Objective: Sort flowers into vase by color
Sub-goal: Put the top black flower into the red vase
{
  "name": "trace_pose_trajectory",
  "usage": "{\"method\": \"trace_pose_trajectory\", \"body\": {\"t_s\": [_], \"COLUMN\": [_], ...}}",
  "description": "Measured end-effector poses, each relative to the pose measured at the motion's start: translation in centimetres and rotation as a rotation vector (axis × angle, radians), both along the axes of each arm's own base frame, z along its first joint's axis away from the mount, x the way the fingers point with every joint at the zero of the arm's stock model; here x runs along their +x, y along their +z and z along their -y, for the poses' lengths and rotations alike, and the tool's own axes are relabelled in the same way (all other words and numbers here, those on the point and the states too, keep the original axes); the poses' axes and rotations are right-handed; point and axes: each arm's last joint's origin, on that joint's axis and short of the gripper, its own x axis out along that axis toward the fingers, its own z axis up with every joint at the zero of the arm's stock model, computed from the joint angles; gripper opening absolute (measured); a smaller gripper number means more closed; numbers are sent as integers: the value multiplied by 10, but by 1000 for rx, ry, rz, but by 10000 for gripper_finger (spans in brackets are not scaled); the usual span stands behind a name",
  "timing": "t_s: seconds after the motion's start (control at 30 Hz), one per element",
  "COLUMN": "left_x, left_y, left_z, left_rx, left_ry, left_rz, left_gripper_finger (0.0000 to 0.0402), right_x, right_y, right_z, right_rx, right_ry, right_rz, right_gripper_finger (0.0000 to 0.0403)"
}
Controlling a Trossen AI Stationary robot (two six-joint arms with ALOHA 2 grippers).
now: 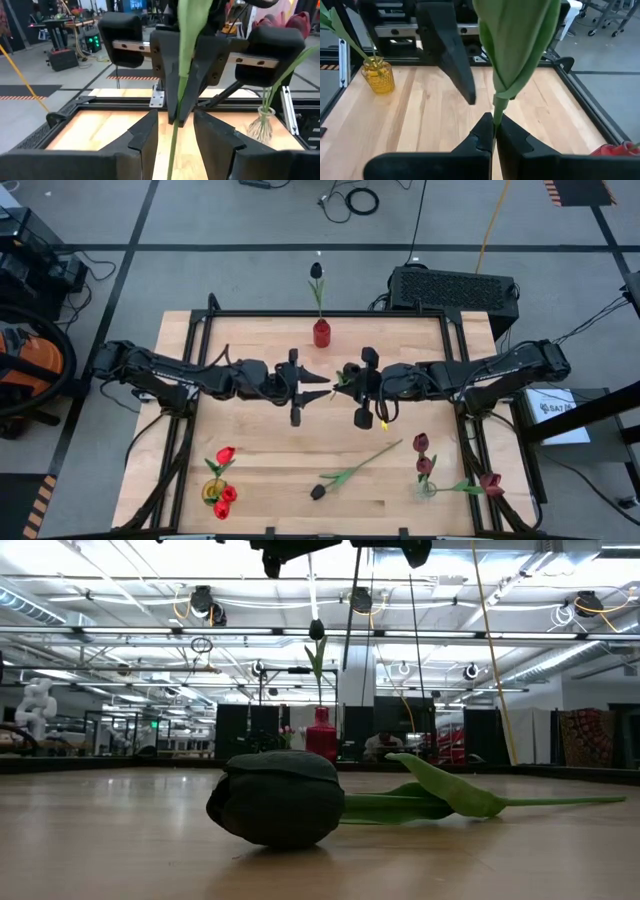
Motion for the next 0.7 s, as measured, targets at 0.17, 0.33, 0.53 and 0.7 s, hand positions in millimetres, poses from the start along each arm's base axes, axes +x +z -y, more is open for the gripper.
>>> {"method": "trace_pose_trajectory", "body": {"t_s": [0.17,0.33,0.53,0.7], "left_x": [8,12,12,17], "left_y": [-2,-1,-1,-6], "left_z": [0,0,0,2], "left_rx": [0,14,19,21], "left_ry": [43,42,37,-4], "left_rz": [65,109,119,120], "left_gripper_finger": [132,132,132,132], "right_x": [0,0,2,5], "right_y": [0,-1,-2,-7], "right_z": [1,2,5,8], "right_rx": [23,21,20,17], "right_ry": [-13,-16,-27,-37], "right_rz": [7,-5,-10,-27], "right_gripper_finger": [2,2,2,2]}}
